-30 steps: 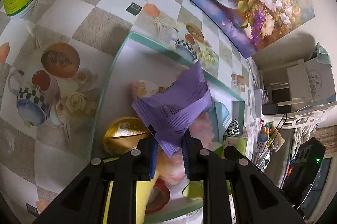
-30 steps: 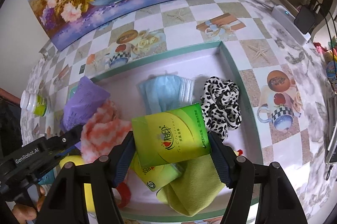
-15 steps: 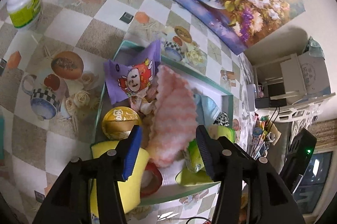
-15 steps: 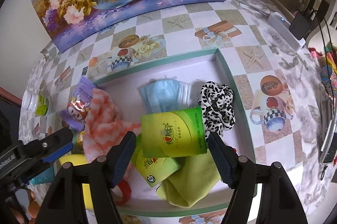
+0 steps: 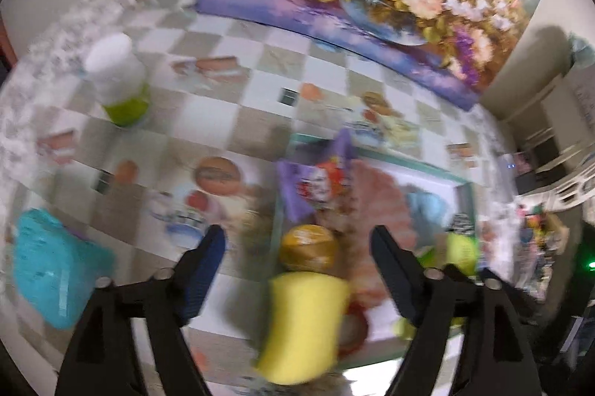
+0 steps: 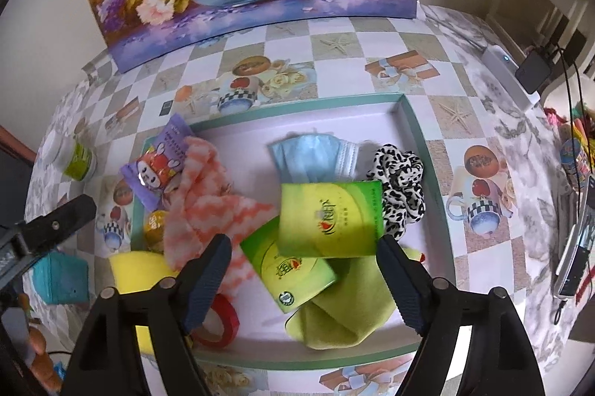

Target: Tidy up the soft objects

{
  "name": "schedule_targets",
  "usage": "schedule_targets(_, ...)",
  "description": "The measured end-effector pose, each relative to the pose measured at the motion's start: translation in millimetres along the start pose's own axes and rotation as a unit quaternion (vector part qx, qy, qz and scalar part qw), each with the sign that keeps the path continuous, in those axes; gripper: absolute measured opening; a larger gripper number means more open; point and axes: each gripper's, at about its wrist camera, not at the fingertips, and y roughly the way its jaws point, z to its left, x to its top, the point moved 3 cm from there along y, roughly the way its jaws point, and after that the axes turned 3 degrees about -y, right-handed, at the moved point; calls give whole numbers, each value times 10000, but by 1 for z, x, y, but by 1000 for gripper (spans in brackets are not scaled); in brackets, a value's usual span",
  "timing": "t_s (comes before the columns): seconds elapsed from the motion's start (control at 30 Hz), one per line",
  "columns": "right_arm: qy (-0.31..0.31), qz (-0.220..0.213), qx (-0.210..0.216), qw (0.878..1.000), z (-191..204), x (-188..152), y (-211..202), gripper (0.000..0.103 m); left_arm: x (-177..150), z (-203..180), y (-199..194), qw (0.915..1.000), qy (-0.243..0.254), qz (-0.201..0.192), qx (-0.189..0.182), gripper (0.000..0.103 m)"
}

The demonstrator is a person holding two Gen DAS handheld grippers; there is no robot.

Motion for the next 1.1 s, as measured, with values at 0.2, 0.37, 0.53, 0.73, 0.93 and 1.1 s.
schedule_targets(0.2, -133, -144, -126, 9997, 8, -7, -9, 103, -5, 7, -8, 9982, 279, -254, 456, 99)
schedule_targets(0.37, -205, -167, -173, 9995, 13, -16, -14, 103, -12, 14, -14, 9972, 347, -314, 580, 101)
schedule_targets(0.53, -329, -257, -249, 9988, 20, -28, -24, 103, -22, 19, -25, 9953, 423, -421, 761, 101)
schedule_targets(0.73, -401, -398, -245, 9981, 26, -44, -38, 103, -34, 23, -43, 9889, 660, -699, 1131, 101)
schedule_targets(0.93, -424, -521, -228, 9975, 29, -61, -50, 103, -51, 29, -56, 9790, 777, -882, 1665, 101)
schedule_targets(1.1, -472, -587, -240, 9969, 32, -73, -56, 103, -66, 35, -62, 9806, 709, -810, 1636, 101)
